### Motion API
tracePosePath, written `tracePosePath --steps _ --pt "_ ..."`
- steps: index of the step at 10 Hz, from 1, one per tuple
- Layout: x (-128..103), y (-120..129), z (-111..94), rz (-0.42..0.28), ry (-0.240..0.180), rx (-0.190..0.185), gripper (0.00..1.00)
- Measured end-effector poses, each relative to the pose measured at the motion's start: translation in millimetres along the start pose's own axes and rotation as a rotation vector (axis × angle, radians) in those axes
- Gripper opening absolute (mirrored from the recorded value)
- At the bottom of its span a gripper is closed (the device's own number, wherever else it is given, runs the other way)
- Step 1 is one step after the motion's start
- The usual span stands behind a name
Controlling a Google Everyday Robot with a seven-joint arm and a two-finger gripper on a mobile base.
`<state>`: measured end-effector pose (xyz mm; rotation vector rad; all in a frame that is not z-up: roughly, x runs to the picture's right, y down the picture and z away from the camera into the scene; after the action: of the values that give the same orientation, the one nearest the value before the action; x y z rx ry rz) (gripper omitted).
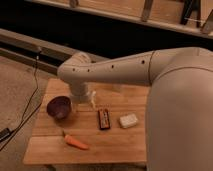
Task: Place the ceramic cup in the ceramic bowl
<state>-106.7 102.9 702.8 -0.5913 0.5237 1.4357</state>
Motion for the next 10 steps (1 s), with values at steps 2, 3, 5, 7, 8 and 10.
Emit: tracePosePath --steps 2,3,5,7,8,10 --pt "0.0 0.1 0.1 -0.001 0.001 0.001 0.65" --pt "-2.1 -3.6 2.8 -0.011 0.006 0.017 0.65" --pt "-16.6 -26.2 10.9 -0.029 0.000 0.089 0.65" --pt "-35.9 -46.7 11.9 -0.042 -0.022 0.130 0.65" --pt "-48.4 -57.1 8.9 -0.048 -0.043 0.136 0.65" --pt "-71.8 -65.3 -1.3 -0.071 -0.102 0.103 0.65"
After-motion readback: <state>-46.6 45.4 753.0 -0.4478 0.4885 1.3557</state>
